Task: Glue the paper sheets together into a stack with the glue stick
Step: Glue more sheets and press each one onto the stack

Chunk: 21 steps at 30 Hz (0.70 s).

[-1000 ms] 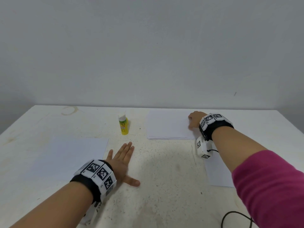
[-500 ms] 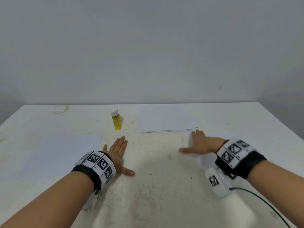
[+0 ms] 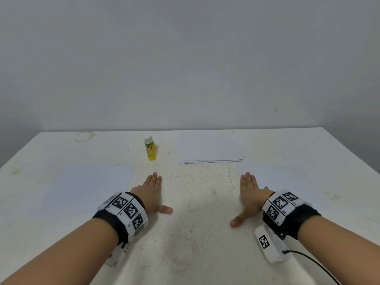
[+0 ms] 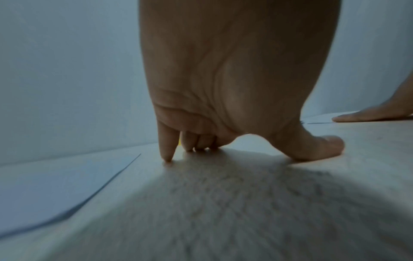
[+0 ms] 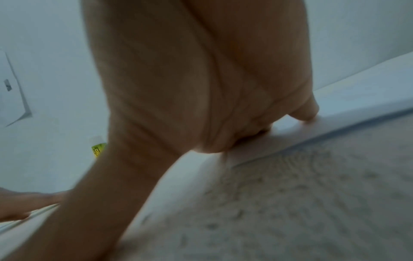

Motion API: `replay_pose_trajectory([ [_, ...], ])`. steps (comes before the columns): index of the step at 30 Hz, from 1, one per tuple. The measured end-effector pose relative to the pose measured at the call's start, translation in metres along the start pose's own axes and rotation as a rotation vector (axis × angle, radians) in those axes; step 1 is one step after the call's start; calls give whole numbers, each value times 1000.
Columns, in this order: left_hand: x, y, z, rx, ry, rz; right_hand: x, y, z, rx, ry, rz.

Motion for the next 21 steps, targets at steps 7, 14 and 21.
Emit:
replay_pose_trajectory([
  [7, -26, -29, -34, 75, -202, 181, 0, 0, 0, 6, -2, 17],
  [14, -7, -19, -120, -257, -91, 120, 1, 0, 0, 7, 1, -1],
  [21, -14, -29, -122, -213, -42, 125, 0, -2, -1, 4, 16, -5],
])
Point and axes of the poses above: each hand's wrist, its own y-axis towards the middle knuckle, its own x-axis out of the palm, z = x × y, the point moved 8 cm from there along y, towards the middle knuckle, and after that the axes turned 6 degrees about -y, right-handed, at the moved point
